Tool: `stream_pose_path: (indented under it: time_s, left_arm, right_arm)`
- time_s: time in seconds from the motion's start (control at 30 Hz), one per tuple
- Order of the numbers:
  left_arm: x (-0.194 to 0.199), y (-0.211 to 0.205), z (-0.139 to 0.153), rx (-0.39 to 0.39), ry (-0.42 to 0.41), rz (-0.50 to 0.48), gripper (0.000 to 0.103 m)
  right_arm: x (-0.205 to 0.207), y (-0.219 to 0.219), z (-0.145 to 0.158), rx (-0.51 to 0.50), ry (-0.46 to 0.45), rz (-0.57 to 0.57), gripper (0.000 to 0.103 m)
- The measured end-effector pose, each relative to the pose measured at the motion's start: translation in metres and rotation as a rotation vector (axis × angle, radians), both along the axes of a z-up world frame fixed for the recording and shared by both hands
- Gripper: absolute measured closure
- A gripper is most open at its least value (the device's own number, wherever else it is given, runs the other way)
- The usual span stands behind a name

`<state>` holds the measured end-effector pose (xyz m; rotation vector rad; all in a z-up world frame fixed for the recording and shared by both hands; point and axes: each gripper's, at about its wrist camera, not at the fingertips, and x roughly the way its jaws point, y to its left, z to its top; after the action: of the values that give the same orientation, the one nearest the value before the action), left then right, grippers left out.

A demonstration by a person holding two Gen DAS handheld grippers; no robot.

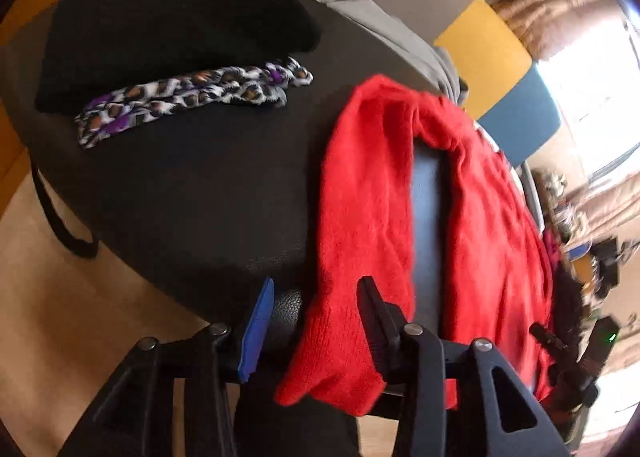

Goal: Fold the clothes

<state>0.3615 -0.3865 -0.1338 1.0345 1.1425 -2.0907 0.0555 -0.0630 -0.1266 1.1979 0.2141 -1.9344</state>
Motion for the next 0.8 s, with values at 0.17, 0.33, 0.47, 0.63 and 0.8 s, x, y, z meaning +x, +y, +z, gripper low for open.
stream_pose_path:
  time_s: [0.17, 0.33, 0.47, 0.63, 0.8]
  left_arm:
    - [-0.029, 0.004, -0.009, -0.078, -0.017, -0.038, 0.049]
    - [-0.050, 0.017, -0.003, -0.185, -0.078, -0.158, 0.094]
    - [-0.023, -0.016, 0.046, -0.262, 0.033, -0.044, 0.095]
    - [0.017, -0.071, 0.118, -0.391, 0.114, 0.073, 0.095]
    - [-0.007, -0.122, 0.139, -0.506, 0.007, 0.111, 0.095]
  right_arm:
    - [0.021, -0.034, -0.018, 0.037, -0.027, 0.091, 0.051]
    - [0.017, -0.045, -0.024, 0.041, -0.046, 0.089, 0.049]
    - [0.019, -0.054, -0.018, 0.026, -0.036, 0.117, 0.049]
    - [0.032, -0.088, -0.020, -0.012, -0.055, 0.221, 0.047]
    - [0.053, -0.131, -0.033, 0.007, -0.072, 0.331, 0.047]
